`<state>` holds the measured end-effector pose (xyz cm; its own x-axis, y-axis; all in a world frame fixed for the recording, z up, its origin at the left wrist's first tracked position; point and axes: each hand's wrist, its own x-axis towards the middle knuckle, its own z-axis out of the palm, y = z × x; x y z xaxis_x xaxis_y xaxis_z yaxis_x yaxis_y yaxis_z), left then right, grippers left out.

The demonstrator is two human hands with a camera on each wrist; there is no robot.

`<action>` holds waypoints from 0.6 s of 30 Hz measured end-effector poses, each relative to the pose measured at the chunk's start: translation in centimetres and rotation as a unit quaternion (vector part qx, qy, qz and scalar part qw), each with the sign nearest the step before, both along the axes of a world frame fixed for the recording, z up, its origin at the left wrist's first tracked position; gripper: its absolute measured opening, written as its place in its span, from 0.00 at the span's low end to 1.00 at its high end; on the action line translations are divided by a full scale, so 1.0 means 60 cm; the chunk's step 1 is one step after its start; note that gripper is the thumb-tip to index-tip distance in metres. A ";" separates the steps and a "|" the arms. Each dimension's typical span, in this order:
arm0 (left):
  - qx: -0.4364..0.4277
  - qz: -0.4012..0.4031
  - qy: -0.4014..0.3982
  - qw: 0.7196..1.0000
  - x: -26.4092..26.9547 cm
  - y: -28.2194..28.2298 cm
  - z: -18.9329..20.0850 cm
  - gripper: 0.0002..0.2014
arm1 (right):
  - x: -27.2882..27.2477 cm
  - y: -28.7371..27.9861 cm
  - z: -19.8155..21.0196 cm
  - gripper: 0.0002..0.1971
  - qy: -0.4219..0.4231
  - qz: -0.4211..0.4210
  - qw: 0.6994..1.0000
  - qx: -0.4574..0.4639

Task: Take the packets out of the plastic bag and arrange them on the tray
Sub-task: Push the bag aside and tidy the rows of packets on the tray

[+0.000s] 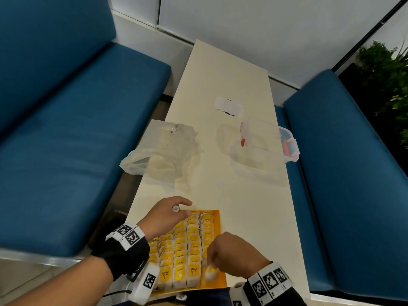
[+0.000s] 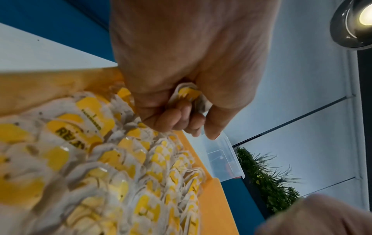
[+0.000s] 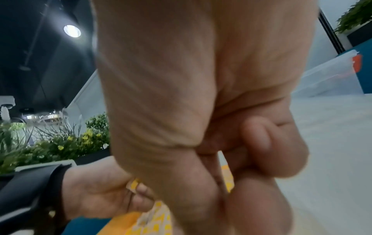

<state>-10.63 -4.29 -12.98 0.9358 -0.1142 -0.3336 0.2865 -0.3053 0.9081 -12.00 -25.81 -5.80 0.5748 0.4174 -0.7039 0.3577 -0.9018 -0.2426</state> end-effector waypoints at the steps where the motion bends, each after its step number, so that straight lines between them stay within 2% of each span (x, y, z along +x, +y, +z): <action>1: -0.003 0.001 0.002 1.000 0.000 0.000 0.000 0.10 | -0.004 -0.001 -0.005 0.13 0.022 0.008 1.000 -0.012; 5: -0.006 0.008 0.007 1.000 -0.001 -0.001 0.001 0.09 | -0.010 -0.002 -0.037 0.14 0.040 0.026 0.998 -0.049; 10: -0.002 0.004 0.008 1.000 -0.002 0.000 0.005 0.08 | -0.015 -0.006 -0.077 0.14 -0.091 0.024 0.994 -0.064; 18: 0.004 0.005 0.012 1.000 -0.003 0.002 0.013 0.07 | -0.034 -0.021 -0.109 0.12 -0.168 0.026 0.985 -0.039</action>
<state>-10.83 -4.15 -12.19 0.9282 -0.1031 -0.3575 0.3116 -0.3096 0.8984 -14.05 -27.09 -12.34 0.7600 0.4040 -0.5091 0.4517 -0.8915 -0.0332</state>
